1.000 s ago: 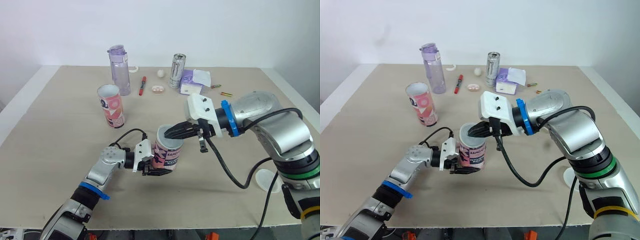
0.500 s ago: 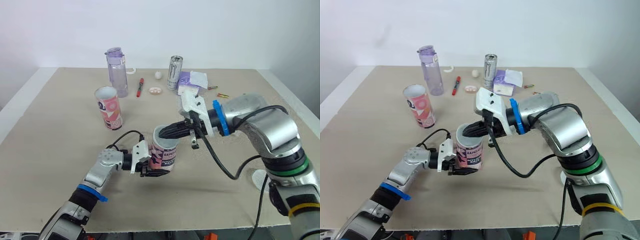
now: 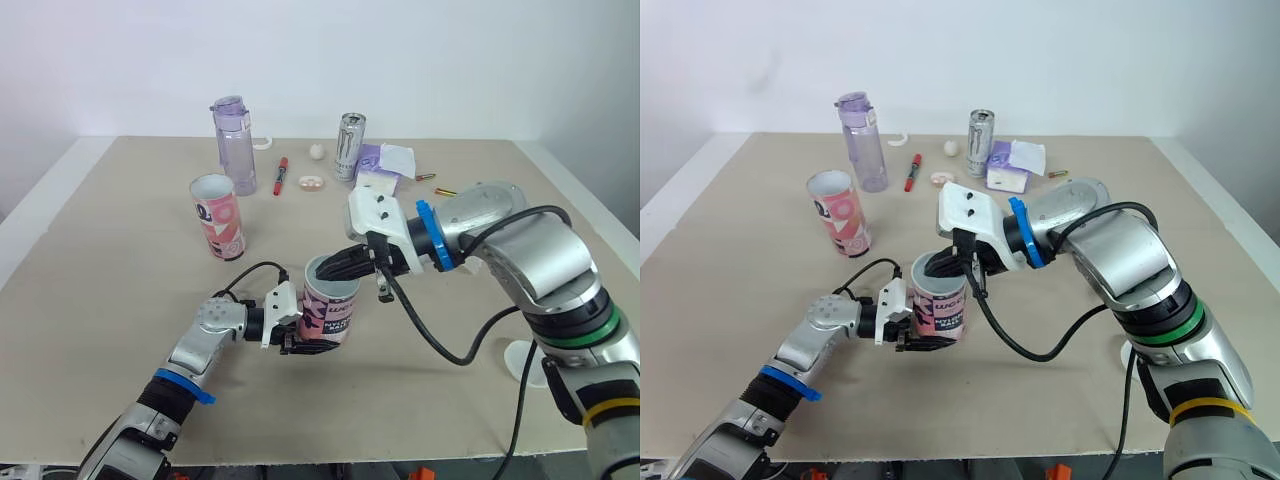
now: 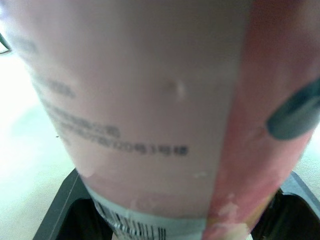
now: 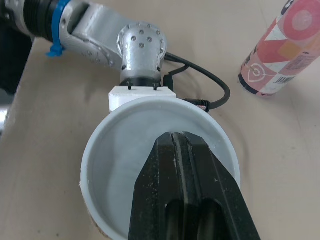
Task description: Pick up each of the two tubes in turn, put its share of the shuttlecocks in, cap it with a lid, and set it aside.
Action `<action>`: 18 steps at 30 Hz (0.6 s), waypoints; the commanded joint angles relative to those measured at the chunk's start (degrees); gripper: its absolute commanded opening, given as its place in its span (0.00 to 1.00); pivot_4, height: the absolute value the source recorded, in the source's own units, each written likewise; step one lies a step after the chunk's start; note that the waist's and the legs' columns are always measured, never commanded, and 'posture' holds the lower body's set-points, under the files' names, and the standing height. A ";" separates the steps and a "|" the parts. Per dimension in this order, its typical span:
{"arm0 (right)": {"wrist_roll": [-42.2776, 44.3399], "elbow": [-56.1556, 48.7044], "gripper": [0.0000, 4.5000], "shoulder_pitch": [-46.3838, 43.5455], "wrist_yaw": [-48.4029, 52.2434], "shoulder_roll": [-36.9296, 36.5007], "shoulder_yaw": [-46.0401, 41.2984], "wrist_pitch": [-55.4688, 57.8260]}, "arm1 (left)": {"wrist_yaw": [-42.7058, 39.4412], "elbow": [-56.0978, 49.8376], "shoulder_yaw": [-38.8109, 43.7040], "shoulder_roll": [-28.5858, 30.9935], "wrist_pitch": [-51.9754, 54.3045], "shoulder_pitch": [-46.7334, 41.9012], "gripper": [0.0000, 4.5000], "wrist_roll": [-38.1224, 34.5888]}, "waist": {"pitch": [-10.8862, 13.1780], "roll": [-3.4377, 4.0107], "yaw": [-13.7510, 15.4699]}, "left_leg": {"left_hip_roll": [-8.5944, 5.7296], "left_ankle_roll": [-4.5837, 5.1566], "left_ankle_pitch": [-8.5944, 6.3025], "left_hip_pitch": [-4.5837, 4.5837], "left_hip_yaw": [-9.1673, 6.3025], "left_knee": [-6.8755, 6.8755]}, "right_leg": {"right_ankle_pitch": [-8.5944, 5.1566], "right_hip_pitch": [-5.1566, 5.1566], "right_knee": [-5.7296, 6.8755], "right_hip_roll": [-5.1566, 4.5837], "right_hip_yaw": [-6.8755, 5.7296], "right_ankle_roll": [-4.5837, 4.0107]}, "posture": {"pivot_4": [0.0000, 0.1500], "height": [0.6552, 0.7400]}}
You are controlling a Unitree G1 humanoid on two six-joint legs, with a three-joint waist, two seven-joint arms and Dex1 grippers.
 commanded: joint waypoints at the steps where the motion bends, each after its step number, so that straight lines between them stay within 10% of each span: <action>1: -2.51 2.23 0.01 2.75 1.59 -0.32 9.02 1.97 | 1.91 2.46 -0.62 0.83 1.34 0.15 0.64 3.27 | -0.10 -0.02 0.02 | 0.03 -0.04 -0.02 0.03 0.01 -0.01 | 0.00 0.00 -0.02 -0.25 -0.29 0.00 | 1.00 1.00; 8: -1.92 2.27 0.01 1.34 2.70 0.28 7.21 2.13 | 2.13 1.95 -0.44 1.01 1.21 0.26 0.64 3.07 | -0.48 0.02 0.17 | 0.18 -0.34 -0.20 0.12 0.02 -0.03 | 0.00 0.02 -0.16 -1.51 -2.02 0.00 | 1.00 1.00; 18: 19.19 -1.25 0.01 8.38 3.34 -1.70 -28.86 6.56 | 1.94 1.40 0.58 1.65 -0.41 -0.41 0.64 2.78 | 0.34 0.22 1.12 | 0.30 -0.27 -0.16 -0.32 0.04 -0.04 | 0.34 -0.02 -0.33 -2.28 -3.65 -0.10 | 1.00 1.00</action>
